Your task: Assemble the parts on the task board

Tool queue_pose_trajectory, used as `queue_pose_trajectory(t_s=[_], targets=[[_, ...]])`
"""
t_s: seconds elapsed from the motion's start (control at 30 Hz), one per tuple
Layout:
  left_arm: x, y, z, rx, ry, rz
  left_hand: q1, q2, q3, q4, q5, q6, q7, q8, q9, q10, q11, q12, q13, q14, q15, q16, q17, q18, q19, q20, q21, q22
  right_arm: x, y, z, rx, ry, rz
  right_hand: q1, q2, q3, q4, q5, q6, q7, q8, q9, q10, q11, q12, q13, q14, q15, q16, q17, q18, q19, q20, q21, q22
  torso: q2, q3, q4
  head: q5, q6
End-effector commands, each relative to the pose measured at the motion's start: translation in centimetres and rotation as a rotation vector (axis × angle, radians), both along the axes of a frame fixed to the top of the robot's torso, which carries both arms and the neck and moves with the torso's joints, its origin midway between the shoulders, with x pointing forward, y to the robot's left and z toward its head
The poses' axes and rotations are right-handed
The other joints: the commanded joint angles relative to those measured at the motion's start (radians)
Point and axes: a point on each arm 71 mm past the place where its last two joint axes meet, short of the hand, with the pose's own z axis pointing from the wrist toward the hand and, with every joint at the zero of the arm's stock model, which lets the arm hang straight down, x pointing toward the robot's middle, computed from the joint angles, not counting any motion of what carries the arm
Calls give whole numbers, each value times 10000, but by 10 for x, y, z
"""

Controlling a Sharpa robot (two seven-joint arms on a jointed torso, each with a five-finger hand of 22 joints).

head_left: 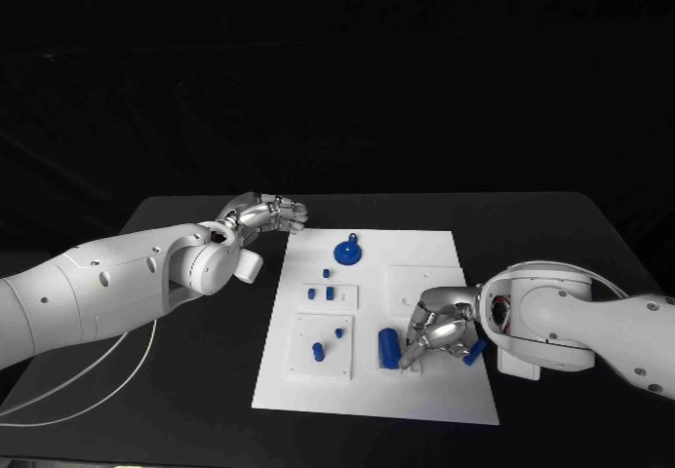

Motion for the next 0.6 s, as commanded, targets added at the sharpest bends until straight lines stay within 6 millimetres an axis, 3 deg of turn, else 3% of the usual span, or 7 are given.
queue_pose_trajectory(t_s=[0.03,0.4,0.6], targets=[[0,-2,1,-53,-44,-173,-111,-4,13,67,-47,-77,-24,49,-10,-64,-5,6,-12,-6,59,-46,14,166,27,58,-63,10,2,1,0,-203,-216,110,107,57,147,29,-13,82,5,-45,-14,112,-3,-29,15,67,-37,-27,17,673,54,51,1,-14,1,-1,4,-10,-12],[0,-2,1,-47,-45,-167,-118,-2,13,72,-47,-76,-24,51,-10,-63,-5,7,-13,-5,59,-53,23,166,28,59,-67,16,5,9,-1,-243,-349,172,-190,320,618,406,-14,200,-25,-22,1,215,-32,12,54,85,-58,-18,33,673,97,99,32,-6,3,-8,10,-23,-61],[-1,-2,1,-54,-34,-192,-116,-1,16,71,-45,-75,-24,53,-10,-62,-6,9,-13,-4,59,-57,29,166,29,59,-69,19,5,13,-5,-594,-151,414,-96,200,1165,559,4,238,-37,-29,6,247,-39,17,84,96,-67,-17,38,673,113,95,57,7,1,-7,15,-24,-82]])
